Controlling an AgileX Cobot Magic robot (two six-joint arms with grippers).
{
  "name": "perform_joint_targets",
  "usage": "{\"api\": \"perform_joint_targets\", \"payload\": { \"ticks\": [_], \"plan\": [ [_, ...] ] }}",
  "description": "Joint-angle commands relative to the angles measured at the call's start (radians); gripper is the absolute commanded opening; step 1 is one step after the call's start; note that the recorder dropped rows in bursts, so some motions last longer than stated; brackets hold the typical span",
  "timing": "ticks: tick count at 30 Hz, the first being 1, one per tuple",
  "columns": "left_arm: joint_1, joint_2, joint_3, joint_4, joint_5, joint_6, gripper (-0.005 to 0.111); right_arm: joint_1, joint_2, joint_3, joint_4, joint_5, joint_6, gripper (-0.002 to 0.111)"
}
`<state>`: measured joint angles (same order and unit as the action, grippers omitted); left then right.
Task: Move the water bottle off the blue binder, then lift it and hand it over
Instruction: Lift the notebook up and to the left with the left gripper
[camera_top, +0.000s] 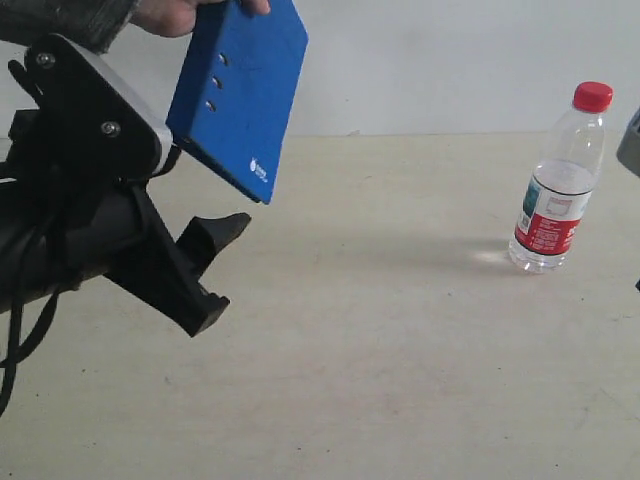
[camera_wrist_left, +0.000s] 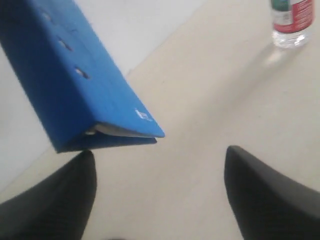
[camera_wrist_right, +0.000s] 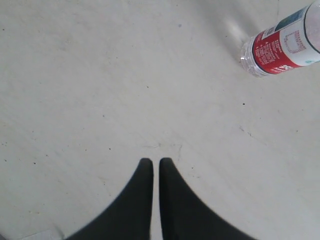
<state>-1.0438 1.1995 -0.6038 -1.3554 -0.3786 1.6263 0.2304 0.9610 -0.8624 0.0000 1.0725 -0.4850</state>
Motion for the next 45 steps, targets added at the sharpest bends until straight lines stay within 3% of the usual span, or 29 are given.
{"api": "perform_joint_targets", "payload": {
  "ticks": [1,4,5,8,11,15,20,30,32,35,38,41,45],
  "plan": [
    [-0.004,-0.064,0.001,0.022,0.083,0.081,0.043,-0.001,-0.008,0.002,-0.014,0.001,0.005,0.001],
    [-0.004,-0.086,0.001,0.077,-0.013,0.236,0.008,-0.001,-0.008,0.002,-0.014,0.001,0.005,0.001],
    [-0.004,-0.088,0.001,0.093,-0.065,0.32,0.006,-0.001,-0.008,0.002,-0.014,0.001,0.007,0.001],
    [-0.004,-0.081,0.001,0.108,-0.181,0.507,0.007,-0.001,-0.008,0.002,-0.014,0.001,0.014,0.001],
    [0.019,-0.081,0.001,0.091,-0.258,0.507,0.007,-0.001,-0.008,0.002,-0.012,0.001,0.027,0.001],
    [0.062,-0.081,0.001,-0.044,-0.238,0.505,0.007,-0.001,-0.008,0.002,-0.012,0.001,0.041,0.001],
    [0.069,-0.081,0.001,-0.207,-0.199,0.454,0.007,-0.001,-0.008,0.002,-0.012,0.001,0.041,0.001],
    [0.069,-0.081,0.001,-0.207,-0.197,0.451,0.007,-0.001,-0.008,0.002,-0.012,0.001,0.034,0.001],
    [0.116,-0.081,0.001,-0.202,-0.158,0.451,0.007,-0.001,-0.008,0.002,-0.012,0.001,0.018,0.001],
    [0.293,-0.075,0.001,-0.2,-0.039,0.451,0.007,-0.001,-0.008,0.002,-0.011,0.001,0.011,0.001],
    [0.412,-0.119,0.001,-0.2,-0.036,0.451,0.007,-0.001,-0.008,0.002,-0.011,0.001,0.023,0.001],
    [0.46,-0.204,0.001,-0.2,-0.064,0.451,0.007,-0.001,-0.008,0.002,-0.013,-0.03,0.074,0.001],
    [0.499,-0.317,0.001,-0.2,-0.073,0.451,0.007,-0.001,-0.05,0.002,-0.013,-0.252,0.244,0.001]
  ]
}}
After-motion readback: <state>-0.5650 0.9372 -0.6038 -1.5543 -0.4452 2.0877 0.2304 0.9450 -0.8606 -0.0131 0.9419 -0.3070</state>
